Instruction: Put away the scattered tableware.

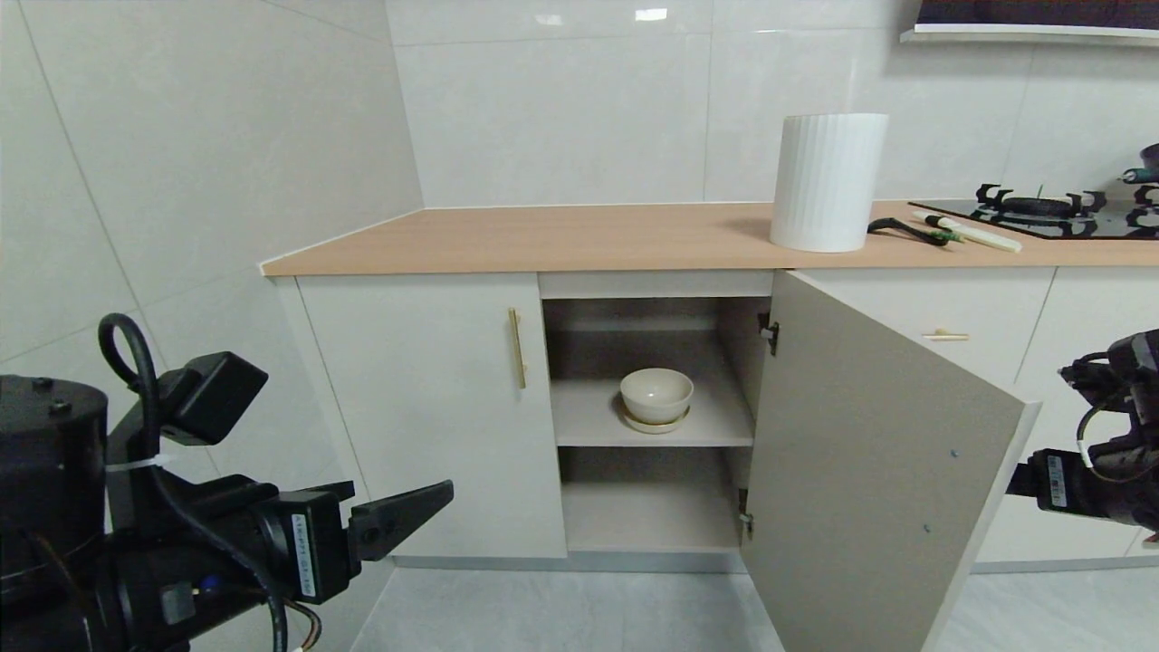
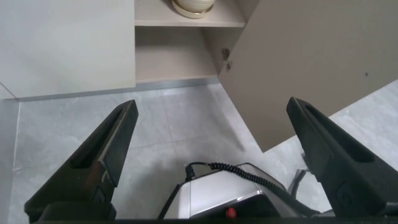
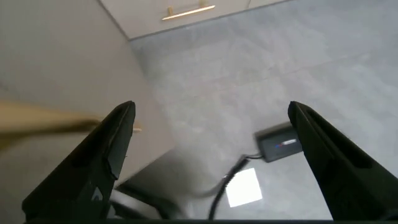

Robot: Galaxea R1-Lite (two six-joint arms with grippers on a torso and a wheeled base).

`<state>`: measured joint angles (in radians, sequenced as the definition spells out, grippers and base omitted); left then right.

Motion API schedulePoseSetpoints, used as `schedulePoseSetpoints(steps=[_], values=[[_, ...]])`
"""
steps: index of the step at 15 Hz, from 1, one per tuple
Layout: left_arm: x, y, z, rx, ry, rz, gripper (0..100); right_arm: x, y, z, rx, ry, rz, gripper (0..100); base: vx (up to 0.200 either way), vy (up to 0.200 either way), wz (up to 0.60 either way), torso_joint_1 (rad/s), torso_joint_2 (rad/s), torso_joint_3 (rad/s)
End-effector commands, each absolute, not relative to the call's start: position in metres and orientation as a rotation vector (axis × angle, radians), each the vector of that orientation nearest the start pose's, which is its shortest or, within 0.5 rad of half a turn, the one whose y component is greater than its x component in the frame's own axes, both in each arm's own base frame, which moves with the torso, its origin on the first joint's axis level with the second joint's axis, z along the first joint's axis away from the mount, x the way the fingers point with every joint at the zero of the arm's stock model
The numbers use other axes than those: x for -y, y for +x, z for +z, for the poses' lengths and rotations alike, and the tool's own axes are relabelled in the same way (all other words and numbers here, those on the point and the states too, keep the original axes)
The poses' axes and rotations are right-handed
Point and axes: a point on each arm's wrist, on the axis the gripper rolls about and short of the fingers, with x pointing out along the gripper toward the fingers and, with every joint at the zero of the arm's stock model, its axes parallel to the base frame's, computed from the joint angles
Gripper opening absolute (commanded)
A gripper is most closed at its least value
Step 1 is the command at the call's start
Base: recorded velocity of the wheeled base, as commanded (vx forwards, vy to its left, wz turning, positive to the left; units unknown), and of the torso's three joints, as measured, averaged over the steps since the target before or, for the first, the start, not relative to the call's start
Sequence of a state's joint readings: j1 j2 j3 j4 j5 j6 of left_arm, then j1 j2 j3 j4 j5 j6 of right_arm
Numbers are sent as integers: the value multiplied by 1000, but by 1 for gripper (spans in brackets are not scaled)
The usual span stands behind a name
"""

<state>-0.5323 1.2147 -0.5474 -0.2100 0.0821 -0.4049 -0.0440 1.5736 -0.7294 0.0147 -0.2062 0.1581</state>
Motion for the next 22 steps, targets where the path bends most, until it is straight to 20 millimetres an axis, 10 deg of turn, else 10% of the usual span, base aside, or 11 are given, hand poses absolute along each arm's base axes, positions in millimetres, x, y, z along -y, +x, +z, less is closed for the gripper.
schedulePoseSetpoints(steps=[1, 9, 18, 22], values=[[85, 149, 187, -520, -252, -345, 100, 15, 244, 134, -871, 76, -301, 100, 0, 0, 0, 0, 0, 0], [86, 149, 195, -490, -258, -352, 100, -44, 242, 116, -899, 65, -10, 100, 0, 0, 0, 0, 0, 0], [84, 145, 195, -467, -178, -376, 100, -146, 293, 103, -837, -38, 268, 100, 0, 0, 0, 0, 0, 0], [81, 140, 191, -462, -121, -388, 100, -161, 306, 103, -830, 48, 277, 100, 0, 0, 0, 0, 0, 0]])
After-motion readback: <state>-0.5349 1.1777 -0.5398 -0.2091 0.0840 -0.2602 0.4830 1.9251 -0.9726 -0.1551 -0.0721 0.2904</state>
